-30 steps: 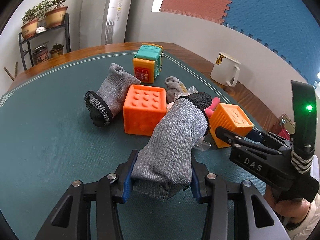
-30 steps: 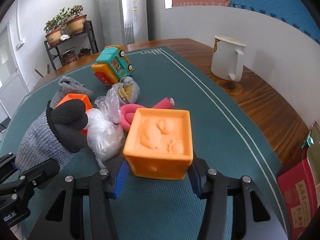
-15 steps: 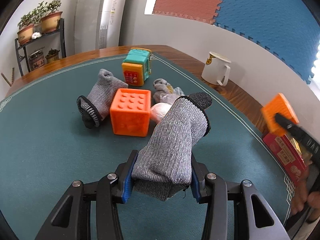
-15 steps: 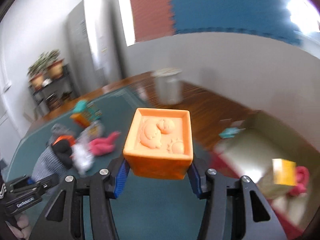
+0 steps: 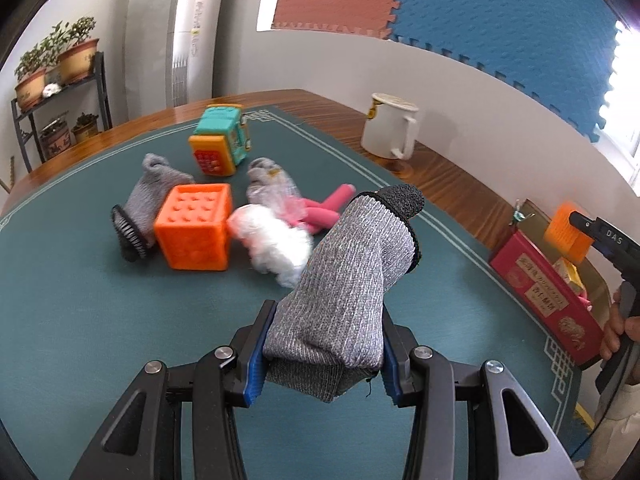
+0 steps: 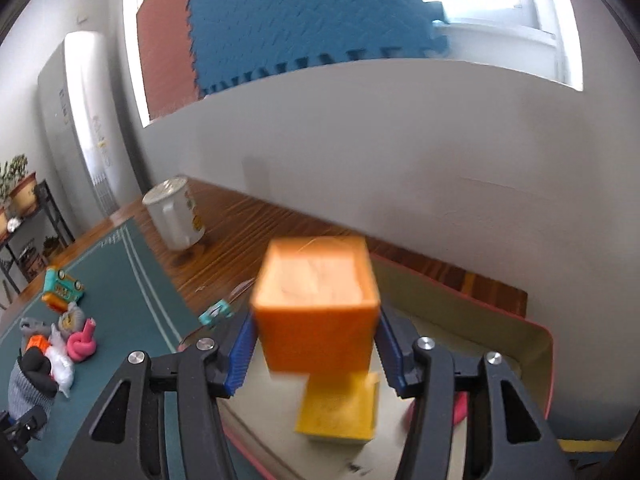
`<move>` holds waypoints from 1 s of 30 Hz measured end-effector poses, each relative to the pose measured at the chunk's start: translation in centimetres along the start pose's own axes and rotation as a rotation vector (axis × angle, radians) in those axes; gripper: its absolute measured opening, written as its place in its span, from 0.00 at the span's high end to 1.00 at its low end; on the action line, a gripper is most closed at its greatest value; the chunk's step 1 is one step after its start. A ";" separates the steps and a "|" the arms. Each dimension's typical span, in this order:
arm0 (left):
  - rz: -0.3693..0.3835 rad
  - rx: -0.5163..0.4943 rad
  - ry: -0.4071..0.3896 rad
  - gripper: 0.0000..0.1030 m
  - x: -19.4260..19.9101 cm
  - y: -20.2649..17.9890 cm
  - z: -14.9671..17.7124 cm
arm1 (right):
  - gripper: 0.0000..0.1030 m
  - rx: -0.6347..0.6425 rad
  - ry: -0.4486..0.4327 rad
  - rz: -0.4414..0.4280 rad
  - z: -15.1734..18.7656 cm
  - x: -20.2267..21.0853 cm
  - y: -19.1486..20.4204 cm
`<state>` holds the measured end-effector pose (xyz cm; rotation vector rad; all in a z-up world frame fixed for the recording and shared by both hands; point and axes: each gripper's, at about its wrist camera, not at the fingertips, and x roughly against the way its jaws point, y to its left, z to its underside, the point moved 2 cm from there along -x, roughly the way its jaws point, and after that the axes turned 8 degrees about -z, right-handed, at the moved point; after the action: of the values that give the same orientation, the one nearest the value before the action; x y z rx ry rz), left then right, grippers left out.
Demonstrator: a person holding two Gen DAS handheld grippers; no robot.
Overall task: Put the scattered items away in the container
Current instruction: 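Carry the orange cube and grey sock to the tin box and release both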
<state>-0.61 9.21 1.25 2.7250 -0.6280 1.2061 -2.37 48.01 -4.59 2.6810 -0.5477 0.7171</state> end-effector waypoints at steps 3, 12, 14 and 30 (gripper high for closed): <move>0.008 -0.020 -0.001 0.54 0.1 -1.6 -0.3 | 0.39 0.013 -0.034 0.002 -0.1 0.8 -0.4; 0.089 -0.118 -0.011 0.54 0.0 -9.4 -1.8 | 0.39 -0.011 -0.067 -0.068 0.4 3.0 -2.2; 0.117 -0.142 -0.017 0.54 0.1 -11.3 -2.2 | 0.39 -0.025 -0.074 -0.076 0.3 3.5 -2.7; 0.310 -0.318 -0.041 0.54 -1.3 -25.3 -4.4 | 0.40 -0.093 -0.082 -0.046 1.1 5.3 -7.0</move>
<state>5.84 33.76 5.23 2.4515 -1.1721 0.9996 5.42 52.24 -4.09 2.6365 -0.5240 0.5571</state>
